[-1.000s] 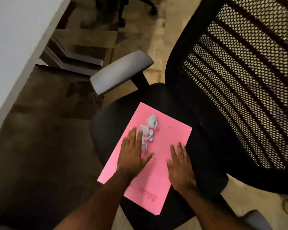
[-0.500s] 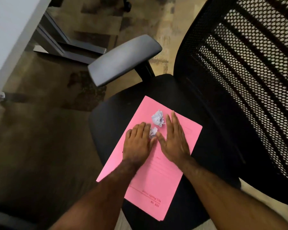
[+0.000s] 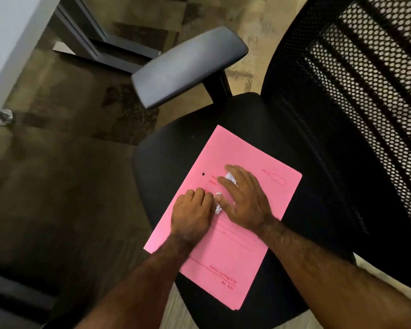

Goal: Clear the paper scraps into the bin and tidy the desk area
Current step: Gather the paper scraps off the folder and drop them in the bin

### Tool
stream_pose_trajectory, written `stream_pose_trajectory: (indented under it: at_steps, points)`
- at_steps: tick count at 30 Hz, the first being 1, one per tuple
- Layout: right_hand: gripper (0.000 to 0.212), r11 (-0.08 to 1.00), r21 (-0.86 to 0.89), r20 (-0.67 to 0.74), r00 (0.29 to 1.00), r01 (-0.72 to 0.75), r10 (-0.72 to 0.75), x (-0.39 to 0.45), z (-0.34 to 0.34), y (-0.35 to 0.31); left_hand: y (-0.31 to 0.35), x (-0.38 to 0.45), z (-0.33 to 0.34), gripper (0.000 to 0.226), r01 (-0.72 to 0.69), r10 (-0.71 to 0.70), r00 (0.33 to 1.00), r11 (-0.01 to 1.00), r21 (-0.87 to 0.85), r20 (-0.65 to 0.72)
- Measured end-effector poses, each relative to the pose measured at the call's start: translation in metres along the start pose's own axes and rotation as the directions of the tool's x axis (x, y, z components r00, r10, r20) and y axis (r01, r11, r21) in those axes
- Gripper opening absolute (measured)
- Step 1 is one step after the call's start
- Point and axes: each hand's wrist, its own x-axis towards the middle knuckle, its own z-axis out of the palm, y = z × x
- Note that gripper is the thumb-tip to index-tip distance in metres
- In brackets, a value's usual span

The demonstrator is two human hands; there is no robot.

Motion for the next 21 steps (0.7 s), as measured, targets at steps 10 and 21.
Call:
stream_pose_trajectory:
  at_steps: [10, 21]
  points:
    - [0.051, 0.977, -0.138, 0.027, 0.987, 0.162, -0.160, -0.011, 0.001, -0.005, 0.004, 0.006, -0.004, 0.024, 0.293, -0.247, 0.939, 0.939, -0.180, 0.240]
    - [0.023, 0.957, -0.152, -0.040, 0.966, 0.245, -0.254, -0.011, 0.007, -0.007, 0.010, -0.002, -0.023, 0.045, 0.565, -0.592, 0.799, 0.674, -0.475, 0.110]
